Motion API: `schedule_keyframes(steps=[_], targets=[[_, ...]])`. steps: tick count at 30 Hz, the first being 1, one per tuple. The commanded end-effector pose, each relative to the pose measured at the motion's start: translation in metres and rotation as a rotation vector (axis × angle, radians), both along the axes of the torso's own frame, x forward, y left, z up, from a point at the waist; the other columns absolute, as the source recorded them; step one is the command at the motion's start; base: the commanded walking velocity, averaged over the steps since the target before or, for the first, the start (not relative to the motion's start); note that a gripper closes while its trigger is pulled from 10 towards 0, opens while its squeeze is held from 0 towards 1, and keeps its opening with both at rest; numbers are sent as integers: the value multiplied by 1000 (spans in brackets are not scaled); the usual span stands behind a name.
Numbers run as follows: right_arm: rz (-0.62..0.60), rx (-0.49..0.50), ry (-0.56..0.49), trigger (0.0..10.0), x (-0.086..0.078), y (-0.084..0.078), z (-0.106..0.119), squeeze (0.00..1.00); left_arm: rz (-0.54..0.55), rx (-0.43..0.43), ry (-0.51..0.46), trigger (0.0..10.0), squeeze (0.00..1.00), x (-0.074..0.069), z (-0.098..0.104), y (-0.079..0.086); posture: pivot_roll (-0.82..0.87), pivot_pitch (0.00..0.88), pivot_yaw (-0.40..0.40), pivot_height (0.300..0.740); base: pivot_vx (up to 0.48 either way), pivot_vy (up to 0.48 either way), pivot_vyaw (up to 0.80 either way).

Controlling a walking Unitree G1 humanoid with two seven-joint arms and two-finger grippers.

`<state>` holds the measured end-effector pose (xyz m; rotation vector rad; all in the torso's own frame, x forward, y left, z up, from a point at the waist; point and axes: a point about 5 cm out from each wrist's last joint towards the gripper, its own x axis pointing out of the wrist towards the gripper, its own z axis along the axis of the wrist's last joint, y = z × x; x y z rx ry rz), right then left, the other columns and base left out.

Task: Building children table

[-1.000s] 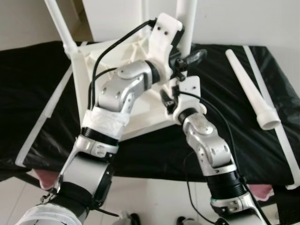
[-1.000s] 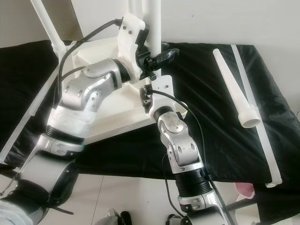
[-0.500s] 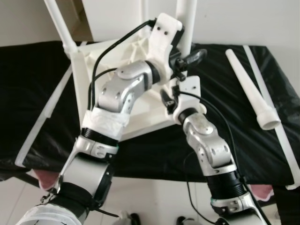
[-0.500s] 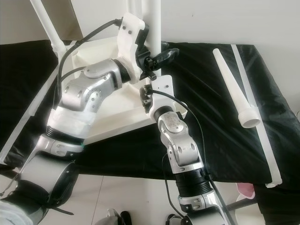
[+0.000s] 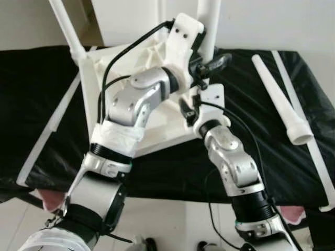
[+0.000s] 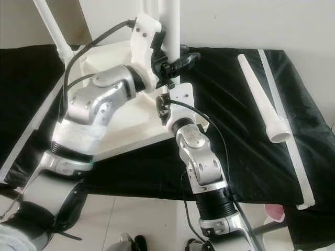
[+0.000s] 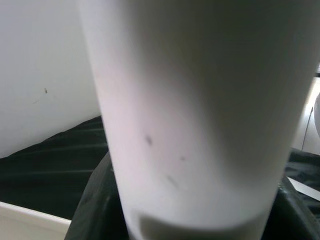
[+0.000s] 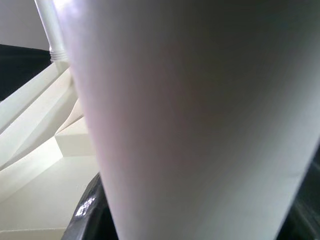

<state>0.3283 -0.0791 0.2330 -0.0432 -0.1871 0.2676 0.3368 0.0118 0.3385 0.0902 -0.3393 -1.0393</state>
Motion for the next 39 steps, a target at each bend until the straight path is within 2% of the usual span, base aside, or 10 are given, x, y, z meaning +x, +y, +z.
schedule_keyframes(steps=[1, 4, 7, 10, 11, 33, 34, 37, 38, 39], targets=[[-142, 48, 45, 10000, 7, -27, -4, 0, -38, 17, 3, 10000, 796, -9, -2, -10, -112, 140, 74, 740, 0, 0, 0], [-147, 49, 45, 10000, 7, -28, -4, 0, 3, -5, 10, 10000, 875, -13, 4, -19, -112, 142, 72, 740, 0, 0, 0], [-150, 50, 45, 10000, 7, -28, -5, 0, 30, 4, 11, 10000, 0, -11, 3, -21, -112, 144, 70, 740, 0, 0, 0], [-148, 50, 45, 10000, 7, -28, -4, 0, 21, 4, 16, 10000, 0, -11, 2, -20, -111, 144, 69, 740, 0, 0, 0], [-145, 48, 45, 10000, 7, -28, -4, 0, 4, -1, 22, 10000, 1000, -12, 3, -20, -111, 144, 69, 740, 0, 0, 0], [-103, 39, 50, 10000, 7, -37, -5, 0, -141, 31, 11, 10000, 1000, -29, 1, -21, -114, 145, 68, 740, 0, 0, 0], [-97, 41, 50, 10000, 7, -37, -4, 0, -141, 41, 4, 10000, 0, -29, 0, -21, -114, 144, 69, 740, 0, 0, 0], [-75, 48, 51, 10000, 8, -37, -4, 0, -153, 50, 1, 10000, 0, -31, -1, -22, -114, 144, 67, 740, 0, 0, 0], [-65, 48, 51, 10000, 8, -37, -4, 0, -165, 45, 8, 10000, 710, -32, -2, -21, -114, 145, 67, 740, 0, 0, 0], [-59, 47, 51, 10000, 8, -37, -3, 0, -174, 41, 14, 10000, 710, -32, -2, -21, -114, 145, 67, 740, 0, 0, 0]])
